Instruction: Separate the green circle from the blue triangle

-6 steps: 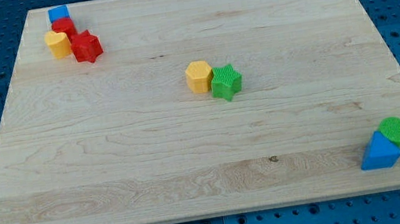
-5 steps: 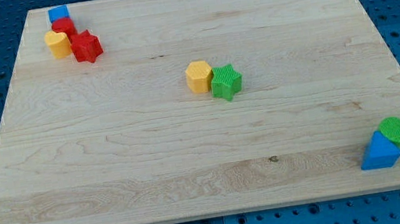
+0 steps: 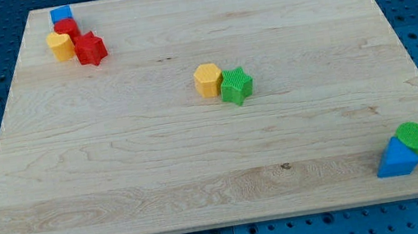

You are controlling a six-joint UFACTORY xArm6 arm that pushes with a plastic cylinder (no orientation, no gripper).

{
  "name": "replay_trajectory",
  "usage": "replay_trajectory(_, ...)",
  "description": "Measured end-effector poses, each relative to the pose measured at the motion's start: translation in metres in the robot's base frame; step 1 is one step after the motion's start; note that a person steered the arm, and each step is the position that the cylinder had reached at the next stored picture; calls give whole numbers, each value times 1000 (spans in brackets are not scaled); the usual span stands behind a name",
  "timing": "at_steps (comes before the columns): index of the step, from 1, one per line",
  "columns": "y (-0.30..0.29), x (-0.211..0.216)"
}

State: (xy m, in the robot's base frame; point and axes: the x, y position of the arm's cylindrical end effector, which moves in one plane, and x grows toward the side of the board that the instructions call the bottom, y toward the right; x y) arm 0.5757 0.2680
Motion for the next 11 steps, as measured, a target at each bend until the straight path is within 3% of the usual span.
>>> replay_trajectory(1, -6, -39)
replay_trajectory(2, -1, -31)
replay_trajectory(3, 9, 9)
replay_trajectory(4, -1, 34)
replay_trajectory(5, -32, 34)
replay_trajectory(8, -44, -79)
replay_trajectory(10, -30, -53)
replay_trajectory(11, -22, -78)
